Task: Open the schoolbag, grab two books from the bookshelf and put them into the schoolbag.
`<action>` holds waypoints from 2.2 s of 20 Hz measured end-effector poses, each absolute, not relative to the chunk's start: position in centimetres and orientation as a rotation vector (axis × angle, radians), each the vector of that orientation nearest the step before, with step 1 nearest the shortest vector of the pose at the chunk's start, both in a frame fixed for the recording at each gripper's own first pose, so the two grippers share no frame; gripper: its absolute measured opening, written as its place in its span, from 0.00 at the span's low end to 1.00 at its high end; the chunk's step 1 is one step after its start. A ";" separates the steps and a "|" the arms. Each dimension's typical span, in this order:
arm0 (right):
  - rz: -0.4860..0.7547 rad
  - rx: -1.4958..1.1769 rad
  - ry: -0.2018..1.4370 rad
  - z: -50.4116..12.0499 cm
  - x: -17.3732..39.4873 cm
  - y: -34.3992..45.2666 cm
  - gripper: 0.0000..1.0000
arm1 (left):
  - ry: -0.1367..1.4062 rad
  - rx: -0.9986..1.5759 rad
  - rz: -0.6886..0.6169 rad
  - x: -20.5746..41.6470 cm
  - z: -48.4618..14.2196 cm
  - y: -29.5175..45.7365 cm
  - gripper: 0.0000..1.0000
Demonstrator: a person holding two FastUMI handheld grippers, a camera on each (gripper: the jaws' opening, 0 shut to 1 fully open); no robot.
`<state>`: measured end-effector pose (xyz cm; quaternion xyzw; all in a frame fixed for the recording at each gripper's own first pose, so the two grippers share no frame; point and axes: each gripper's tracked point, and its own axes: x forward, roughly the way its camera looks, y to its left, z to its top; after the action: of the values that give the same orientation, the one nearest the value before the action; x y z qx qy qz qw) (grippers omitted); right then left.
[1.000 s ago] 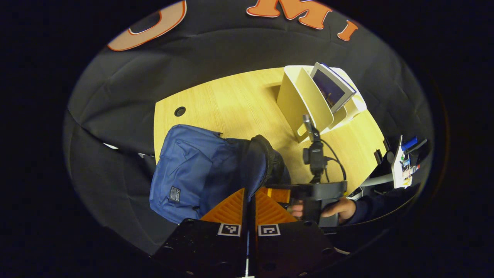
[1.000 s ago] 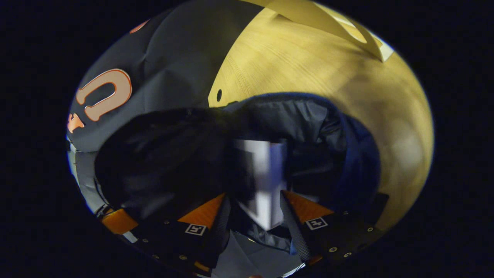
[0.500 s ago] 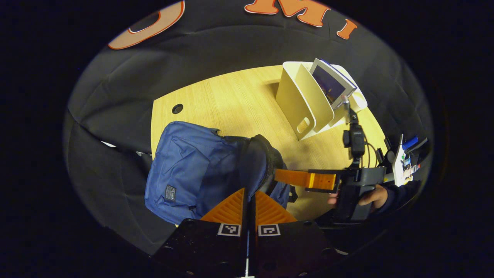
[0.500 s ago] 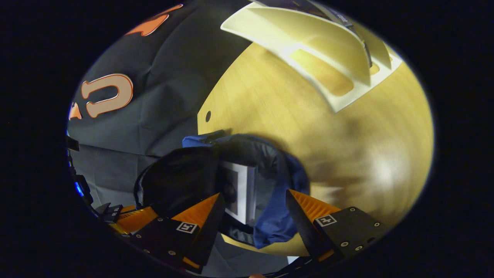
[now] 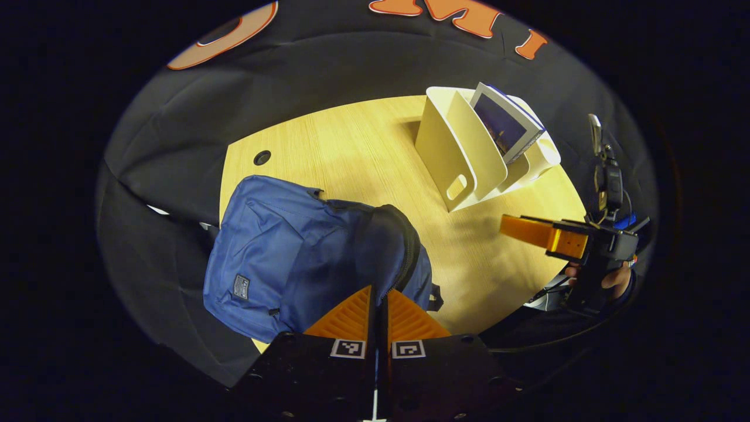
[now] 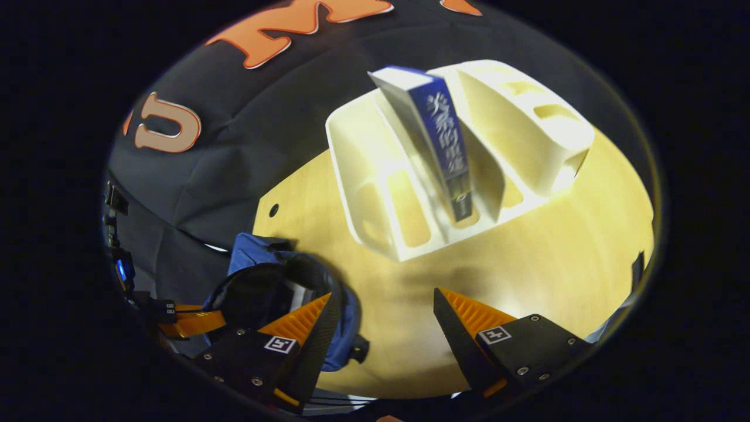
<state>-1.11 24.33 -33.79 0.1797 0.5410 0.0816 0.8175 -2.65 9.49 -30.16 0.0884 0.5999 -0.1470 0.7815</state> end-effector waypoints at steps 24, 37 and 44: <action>0.275 -0.164 1.145 -29.1 16.4 18.4 0.97 | 1.266 0.012 -0.238 -3.7 -32.1 9.0 0.02; 0.272 -0.282 1.388 -32.8 18.7 19.3 0.45 | 1.272 -0.072 -0.215 -4.3 -33.4 9.2 0.02; 0.256 -0.252 1.448 -32.7 18.4 19.0 0.35 | 1.265 -0.091 -0.216 -4.4 -33.6 9.6 0.02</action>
<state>18.42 19.01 -32.66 -0.1145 0.6588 0.1164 0.7344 -4.35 9.63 -33.56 -0.0423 0.5896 -0.1008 0.8003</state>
